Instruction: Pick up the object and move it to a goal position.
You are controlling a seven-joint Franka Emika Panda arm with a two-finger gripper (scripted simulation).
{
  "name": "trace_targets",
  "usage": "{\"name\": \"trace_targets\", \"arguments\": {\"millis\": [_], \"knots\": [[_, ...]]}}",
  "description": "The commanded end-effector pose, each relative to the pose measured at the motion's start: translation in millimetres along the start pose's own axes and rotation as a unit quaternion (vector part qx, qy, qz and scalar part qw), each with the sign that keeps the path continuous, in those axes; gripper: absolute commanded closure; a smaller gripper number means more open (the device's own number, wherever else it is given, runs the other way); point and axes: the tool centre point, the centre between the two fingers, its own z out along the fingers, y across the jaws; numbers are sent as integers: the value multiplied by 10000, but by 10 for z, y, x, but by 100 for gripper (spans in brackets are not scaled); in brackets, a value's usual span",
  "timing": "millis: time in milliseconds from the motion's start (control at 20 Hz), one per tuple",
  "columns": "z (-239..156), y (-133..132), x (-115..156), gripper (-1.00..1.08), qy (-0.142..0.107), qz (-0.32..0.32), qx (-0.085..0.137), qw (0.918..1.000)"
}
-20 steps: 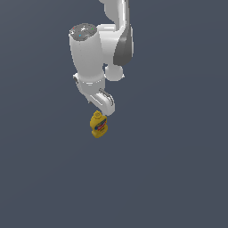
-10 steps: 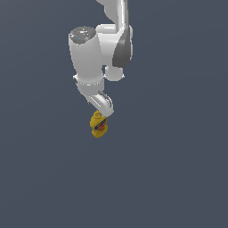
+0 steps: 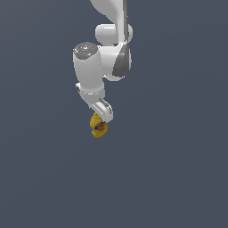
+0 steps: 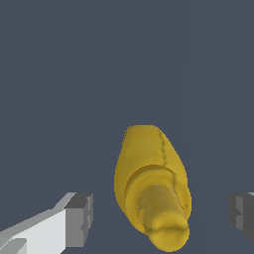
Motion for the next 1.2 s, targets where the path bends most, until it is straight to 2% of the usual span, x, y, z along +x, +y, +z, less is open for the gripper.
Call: {"name": "trace_targets", "arguments": {"millis": [0,150,200,800,1150], "knots": [[71,-4,2,-92,4,2,3,10000],[96,-8,8,-92,3,4,4,10000],[96,-8,8,108,3,4,4,10000],[79,-20,3,108,5,2,8,10000],[-131,-176,-83,108,7,3,7,10000]]}}
